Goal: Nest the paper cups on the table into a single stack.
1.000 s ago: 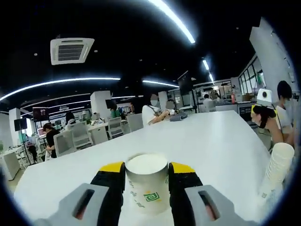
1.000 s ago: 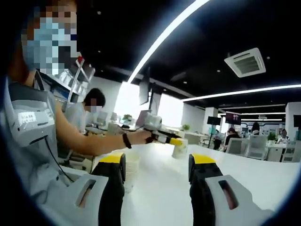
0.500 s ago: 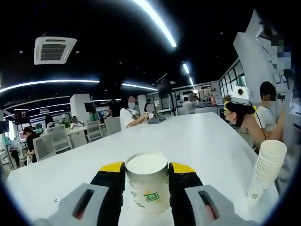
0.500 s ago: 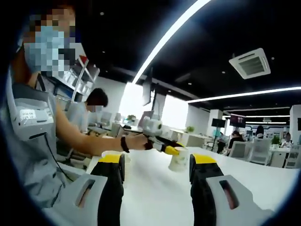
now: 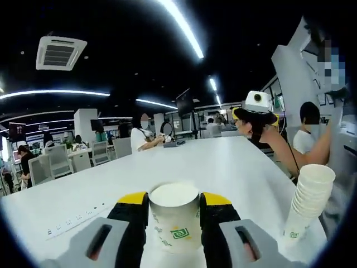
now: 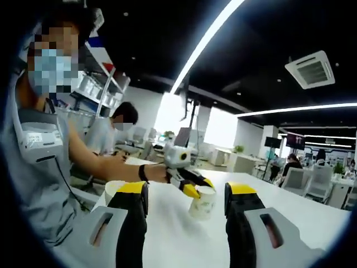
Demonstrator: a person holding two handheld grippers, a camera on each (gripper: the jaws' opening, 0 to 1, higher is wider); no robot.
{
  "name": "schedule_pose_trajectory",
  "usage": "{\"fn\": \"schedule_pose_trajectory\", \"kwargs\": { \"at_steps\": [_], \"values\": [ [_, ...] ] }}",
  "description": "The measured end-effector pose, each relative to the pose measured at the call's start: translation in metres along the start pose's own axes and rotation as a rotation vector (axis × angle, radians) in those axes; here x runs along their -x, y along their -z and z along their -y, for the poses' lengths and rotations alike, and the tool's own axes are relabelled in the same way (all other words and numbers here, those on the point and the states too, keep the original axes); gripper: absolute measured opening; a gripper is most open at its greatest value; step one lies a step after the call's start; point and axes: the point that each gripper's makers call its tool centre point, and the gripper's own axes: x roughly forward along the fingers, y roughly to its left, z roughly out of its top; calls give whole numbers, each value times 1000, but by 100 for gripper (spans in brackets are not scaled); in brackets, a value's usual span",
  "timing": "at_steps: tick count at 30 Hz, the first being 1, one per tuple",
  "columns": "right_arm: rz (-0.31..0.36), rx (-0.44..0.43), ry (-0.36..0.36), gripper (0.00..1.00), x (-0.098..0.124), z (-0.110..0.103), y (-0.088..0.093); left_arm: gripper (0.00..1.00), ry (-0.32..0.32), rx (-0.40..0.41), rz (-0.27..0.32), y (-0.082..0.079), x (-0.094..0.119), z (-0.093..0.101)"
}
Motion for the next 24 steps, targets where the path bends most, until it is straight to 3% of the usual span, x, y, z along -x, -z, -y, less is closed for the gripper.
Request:
{"fn": "schedule_pose_trajectory", "kwargs": {
  "at_steps": [9, 13, 15, 20, 24],
  "values": [
    [-6, -9, -101, 58, -36, 25, 17, 39, 35, -17, -33, 16, -12, 15],
    [-20, -28, -151, 58, -53, 32, 38, 39, 58, -12, -40, 21, -17, 23],
    [-27, -28, -155, 59, -56, 35, 50, 39, 64, -4, -37, 22, -18, 25],
    [29, -67, -139, 58, -54, 39, 70, 39, 82, 3, -40, 26, -21, 30],
    [22, -91, -121, 58, -50, 42, 88, 39, 94, 38, -27, 26, -22, 32]
  ]
}}
